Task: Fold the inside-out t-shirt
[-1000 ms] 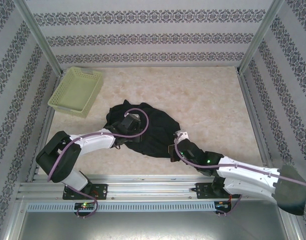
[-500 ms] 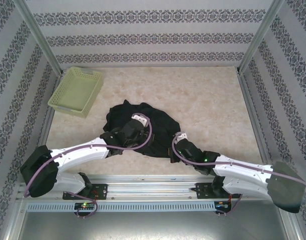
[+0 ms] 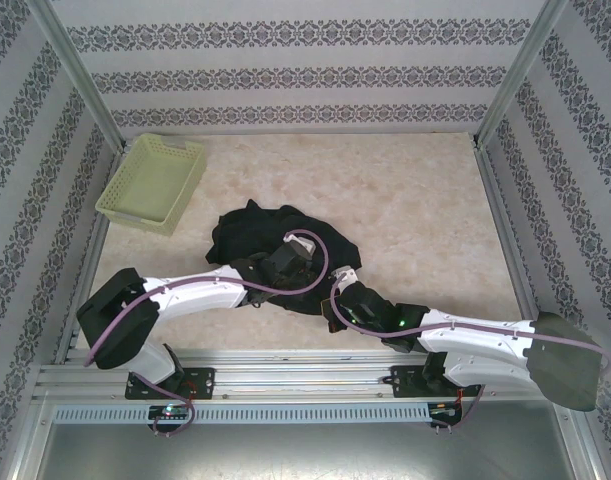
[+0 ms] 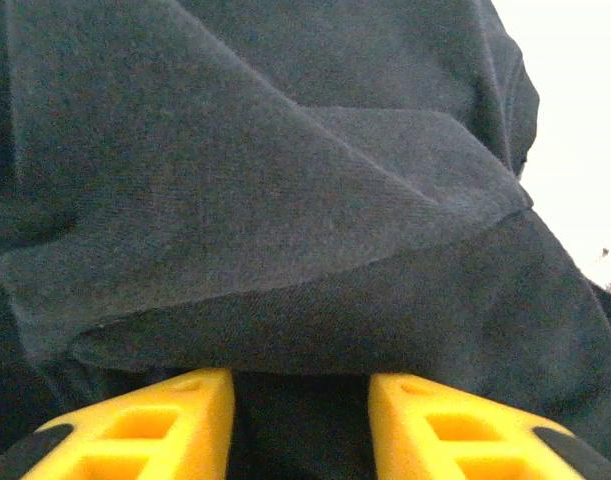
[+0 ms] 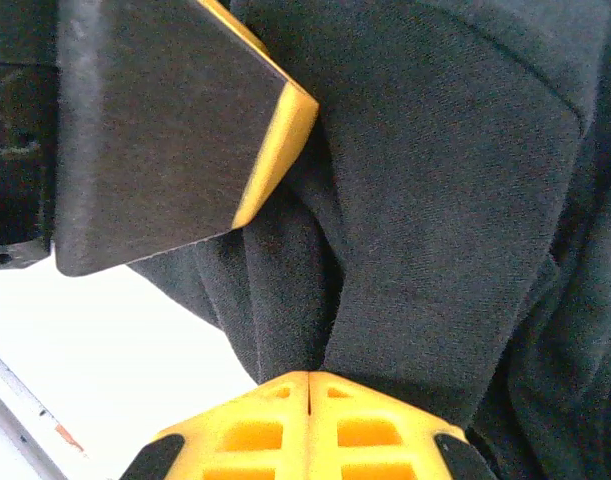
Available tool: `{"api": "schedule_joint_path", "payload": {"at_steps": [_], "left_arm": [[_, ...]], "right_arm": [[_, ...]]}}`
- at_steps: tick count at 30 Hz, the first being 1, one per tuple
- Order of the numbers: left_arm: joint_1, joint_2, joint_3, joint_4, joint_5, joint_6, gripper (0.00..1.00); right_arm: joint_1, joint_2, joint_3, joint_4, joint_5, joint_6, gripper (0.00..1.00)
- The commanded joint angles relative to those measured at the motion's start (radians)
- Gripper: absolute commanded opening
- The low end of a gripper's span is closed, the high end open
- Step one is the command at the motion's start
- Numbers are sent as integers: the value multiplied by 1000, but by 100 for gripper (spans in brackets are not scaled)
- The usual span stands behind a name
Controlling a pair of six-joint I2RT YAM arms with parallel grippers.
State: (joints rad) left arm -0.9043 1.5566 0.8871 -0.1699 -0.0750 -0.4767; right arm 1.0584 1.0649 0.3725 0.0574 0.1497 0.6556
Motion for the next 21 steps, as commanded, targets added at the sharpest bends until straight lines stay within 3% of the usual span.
{"api": "schedule_joint_path", "payload": {"at_steps": [1,7,10,16,21], "left_arm": [[-11,18,25,-43,14,-3,25],[-26,-64,-59,-6,19,-5,0],[-56,-143,-129,18,4,4,0],[-132,-271,-231,65,-25,3,0],[-176,-327,-294,117,-59,-21,0]], "right_arm": [[12,-2,16,-34,71,1,0],[-2,26,41,-80,95,31,0],[-19,30,56,-99,76,36,3],[-44,15,119,-223,102,15,28],[-40,3,187,-261,78,-32,35]]}}
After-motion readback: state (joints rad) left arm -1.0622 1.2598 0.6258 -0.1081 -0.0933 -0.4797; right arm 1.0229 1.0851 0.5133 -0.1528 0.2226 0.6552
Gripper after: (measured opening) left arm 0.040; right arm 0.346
